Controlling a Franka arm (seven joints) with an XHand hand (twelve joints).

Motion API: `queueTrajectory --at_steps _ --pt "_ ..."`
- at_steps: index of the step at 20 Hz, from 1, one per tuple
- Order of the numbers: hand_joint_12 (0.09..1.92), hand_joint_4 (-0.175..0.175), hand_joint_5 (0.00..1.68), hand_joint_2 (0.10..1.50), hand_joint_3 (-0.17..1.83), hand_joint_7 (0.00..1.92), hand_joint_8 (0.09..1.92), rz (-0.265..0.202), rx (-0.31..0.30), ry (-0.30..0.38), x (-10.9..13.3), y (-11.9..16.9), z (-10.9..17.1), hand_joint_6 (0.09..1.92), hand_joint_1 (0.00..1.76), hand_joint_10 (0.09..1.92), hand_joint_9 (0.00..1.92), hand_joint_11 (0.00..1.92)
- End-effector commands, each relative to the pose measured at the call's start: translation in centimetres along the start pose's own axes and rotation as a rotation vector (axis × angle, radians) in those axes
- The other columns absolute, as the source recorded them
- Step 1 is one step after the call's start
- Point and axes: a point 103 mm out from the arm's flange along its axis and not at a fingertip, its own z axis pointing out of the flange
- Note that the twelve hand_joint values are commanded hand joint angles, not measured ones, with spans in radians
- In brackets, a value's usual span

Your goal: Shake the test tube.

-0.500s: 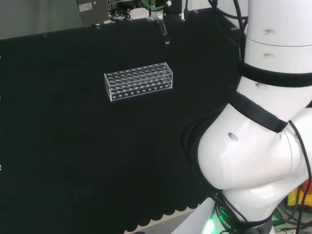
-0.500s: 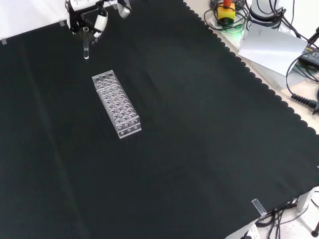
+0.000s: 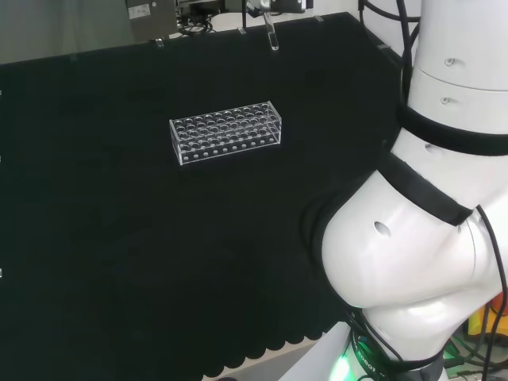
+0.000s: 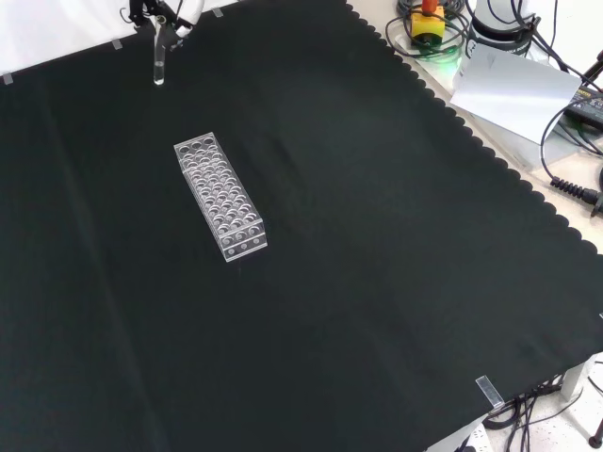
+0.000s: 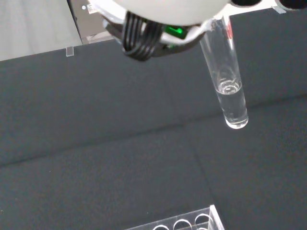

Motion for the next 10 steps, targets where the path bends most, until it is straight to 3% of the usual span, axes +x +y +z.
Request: queueTrajectory --at_steps 1,10 --pt "0.87 -0.175 1.3 0.71 0.55 1.71 0.49 -0.024 0.011 0.029 1.7 -1.3 0.0 0.57 1.22 0.46 1.62 1.2" --pt "0.88 -0.175 1.3 0.71 0.55 1.71 0.49 -0.144 0.024 0.147 10.2 -2.6 -0.1 0.57 1.22 0.46 1.62 1.2"
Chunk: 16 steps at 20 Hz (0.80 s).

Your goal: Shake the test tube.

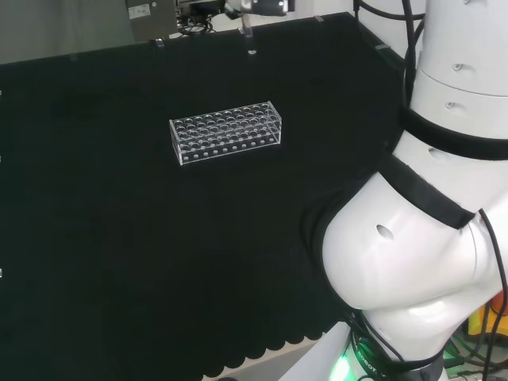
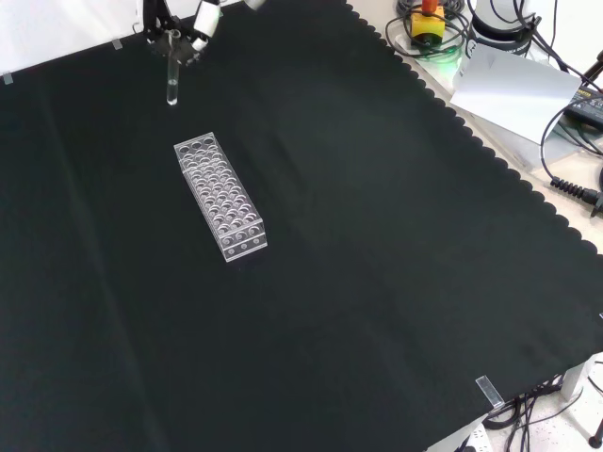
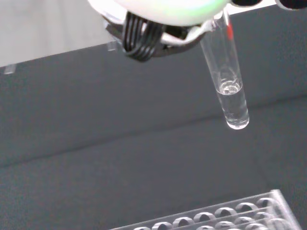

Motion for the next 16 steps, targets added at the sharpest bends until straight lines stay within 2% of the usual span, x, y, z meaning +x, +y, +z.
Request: queueTrajectory --at_steps 1,5,8,9,12,16 --pt "0.88 -0.175 1.3 0.71 0.56 1.71 0.49 -0.074 0.008 0.109 5.9 -0.5 -0.1 0.57 1.22 0.46 1.62 1.2" --pt "0.88 -0.175 1.3 0.7 0.56 1.71 0.49 -0.084 0.007 0.223 8.7 -0.6 -1.1 0.57 1.22 0.46 1.62 1.19" --pt "0.88 -0.175 1.3 0.7 0.56 1.71 0.49 -0.043 0.018 0.331 8.7 -0.3 -1.8 0.57 1.22 0.47 1.62 1.19" --pt "0.88 -0.175 1.3 0.7 0.56 1.71 0.49 -0.036 0.018 0.345 8.6 -0.2 -2.0 0.57 1.22 0.47 1.62 1.19" --pt "0.88 -0.175 1.3 0.7 0.56 1.71 0.49 -0.03 0.013 0.329 7.8 -0.1 -2.1 0.57 1.22 0.47 1.62 1.19" --pt "0.88 -0.175 1.3 0.7 0.56 1.71 0.49 0.0 0.015 0.267 5.2 -0.4 -1.5 0.57 1.22 0.47 1.62 1.19"
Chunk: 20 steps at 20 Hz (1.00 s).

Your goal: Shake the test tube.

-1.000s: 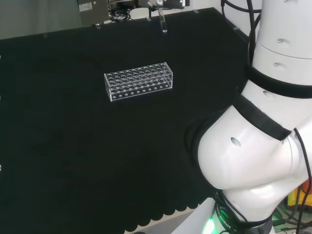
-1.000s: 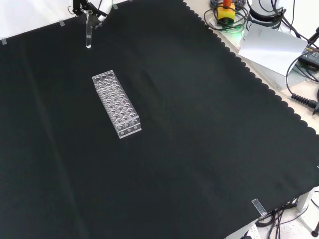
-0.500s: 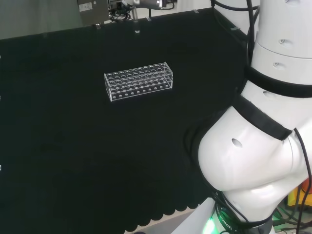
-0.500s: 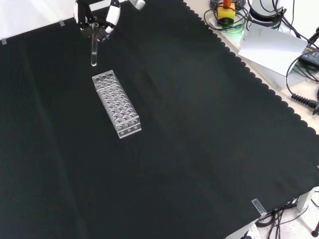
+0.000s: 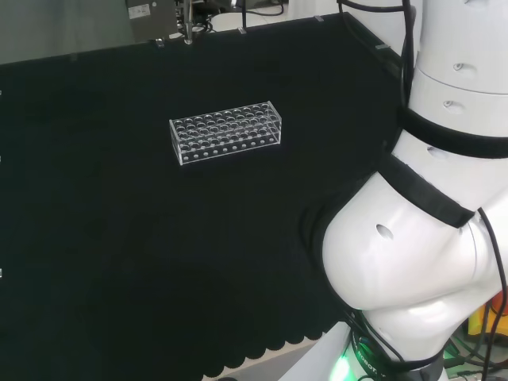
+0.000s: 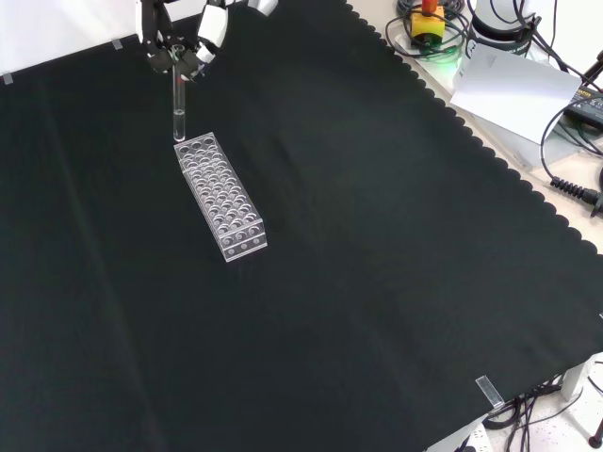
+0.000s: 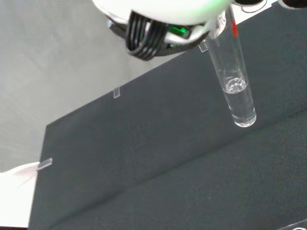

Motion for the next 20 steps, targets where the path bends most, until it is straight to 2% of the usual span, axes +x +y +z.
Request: queueTrajectory --at_steps 1,6,12,15,17,20 --pt "0.88 -0.175 1.3 0.7 0.56 1.71 0.49 0.035 -0.007 -0.075 -4.1 -0.2 -0.9 0.57 1.22 0.47 1.62 1.19" --pt "0.88 -0.175 1.3 0.7 0.57 1.72 0.49 0.101 -0.012 -0.217 -9.8 -1.0 -1.5 0.57 1.22 0.47 1.62 1.19" --pt "0.89 -0.175 1.3 0.7 0.57 1.72 0.49 0.227 -0.015 -0.404 -18.2 -2.3 -3.9 0.57 1.22 0.47 1.62 1.19" --pt "0.89 -0.175 1.3 0.7 0.57 1.72 0.49 0.318 -0.03 -0.463 -22.1 -2.7 -6.0 0.57 1.22 0.47 1.62 1.19" --pt "0.89 -0.175 1.3 0.7 0.57 1.72 0.49 0.363 -0.047 -0.502 -23.9 -2.9 -7.4 0.57 1.22 0.47 1.62 1.19" --pt "0.89 -0.175 1.3 0.69 0.57 1.72 0.49 0.414 -0.074 -0.513 -25.7 -2.9 -9.3 0.57 1.22 0.47 1.62 1.19"
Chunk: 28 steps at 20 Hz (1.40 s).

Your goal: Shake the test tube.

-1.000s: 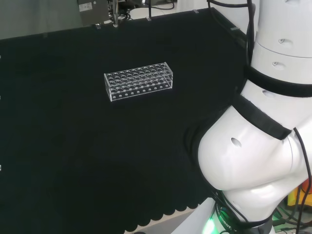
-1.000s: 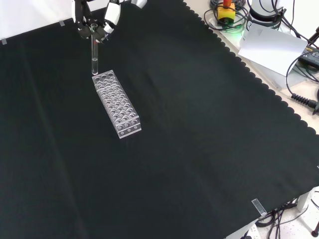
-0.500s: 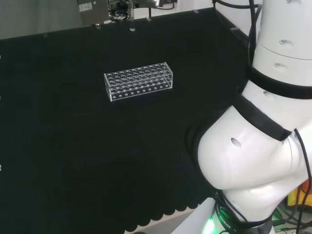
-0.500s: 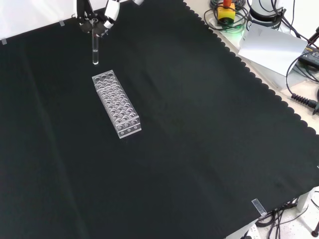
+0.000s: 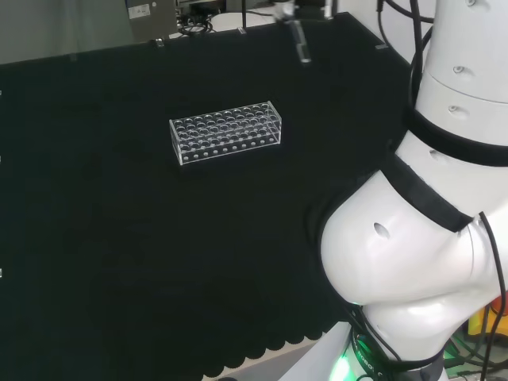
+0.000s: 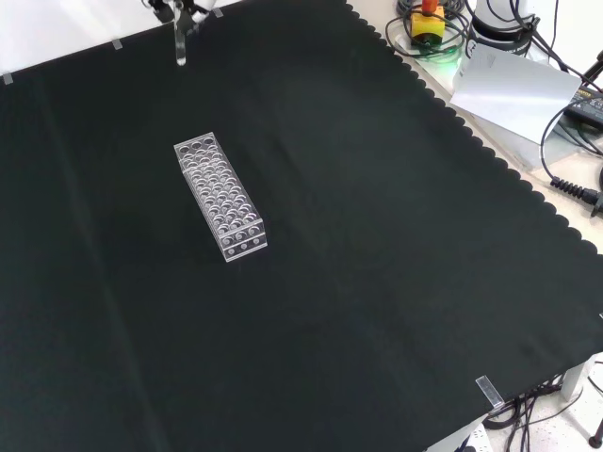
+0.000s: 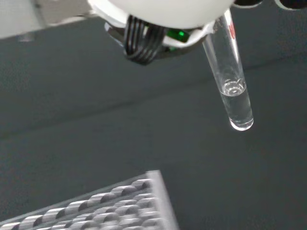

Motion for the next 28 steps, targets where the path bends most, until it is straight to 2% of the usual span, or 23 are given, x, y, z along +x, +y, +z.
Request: queueTrajectory --at_steps 1,4,6,11,15,20,25,28 --pt "0.89 -0.175 1.3 0.69 0.57 1.72 0.49 0.182 -0.021 -0.082 -8.5 0.8 -1.6 0.57 1.22 0.47 1.62 1.19" --pt "0.89 -0.175 1.31 0.69 0.58 1.72 0.49 0.171 -0.03 -0.064 -8.3 1.0 -2.0 0.57 1.22 0.47 1.62 1.19" --pt "0.89 -0.175 1.31 0.69 0.58 1.72 0.49 0.144 -0.035 -0.05 -7.1 0.9 -2.0 0.57 1.22 0.47 1.62 1.19" --pt "0.9 -0.175 1.31 0.69 0.58 1.72 0.49 0.055 -0.027 0.031 -2.3 0.4 -1.4 0.57 1.22 0.47 1.62 1.18" --pt "0.9 -0.175 1.31 0.69 0.58 1.72 0.49 -0.025 -0.008 0.106 2.6 0.0 -1.0 0.57 1.22 0.47 1.62 1.18" --pt "0.9 -0.175 1.31 0.69 0.58 1.72 0.49 -0.104 0.017 0.25 8.7 -0.8 -1.2 0.57 1.22 0.47 1.62 1.18" --pt "0.9 -0.175 1.31 0.69 0.58 1.72 0.49 -0.139 0.037 0.386 12.8 -1.4 -2.3 0.57 1.22 0.47 1.62 1.18" --pt "0.9 -0.175 1.31 0.69 0.58 1.72 0.49 -0.155 0.043 0.444 14.5 -1.6 -3.1 0.57 1.22 0.47 1.62 1.18"
